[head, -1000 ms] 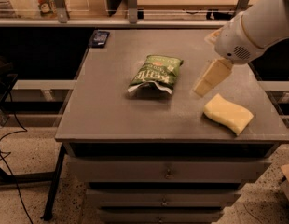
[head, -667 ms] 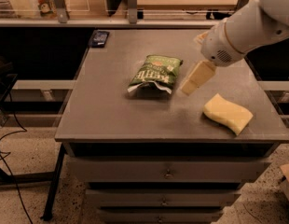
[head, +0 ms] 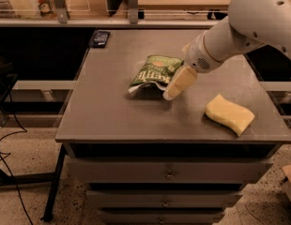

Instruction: Move green jalapeno chip bag near rxbar blueberry

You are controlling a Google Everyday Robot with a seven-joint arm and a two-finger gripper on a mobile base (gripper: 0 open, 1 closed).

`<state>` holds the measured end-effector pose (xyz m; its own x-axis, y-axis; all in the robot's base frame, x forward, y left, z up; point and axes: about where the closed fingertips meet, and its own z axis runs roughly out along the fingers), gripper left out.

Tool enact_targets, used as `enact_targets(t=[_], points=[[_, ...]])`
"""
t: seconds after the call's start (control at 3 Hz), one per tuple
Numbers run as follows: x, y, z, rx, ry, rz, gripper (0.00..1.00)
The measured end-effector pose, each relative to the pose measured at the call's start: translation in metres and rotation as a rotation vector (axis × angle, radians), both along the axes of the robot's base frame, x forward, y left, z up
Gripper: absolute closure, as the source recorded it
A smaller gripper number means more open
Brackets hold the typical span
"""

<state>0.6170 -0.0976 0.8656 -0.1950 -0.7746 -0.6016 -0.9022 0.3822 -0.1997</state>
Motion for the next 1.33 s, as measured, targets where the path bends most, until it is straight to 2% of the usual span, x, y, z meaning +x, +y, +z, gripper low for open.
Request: enact_targets(t=[0.33, 1.0, 1.33], points=[[0.006, 0.010, -0.017, 0.001, 0.035, -0.001, 0.17], [0.018, 0.022, -0.035, -0.012, 0.105, -0.012, 0.64], [0.018, 0.024, -0.036, -0.012, 0.106, -0.009, 0.88]])
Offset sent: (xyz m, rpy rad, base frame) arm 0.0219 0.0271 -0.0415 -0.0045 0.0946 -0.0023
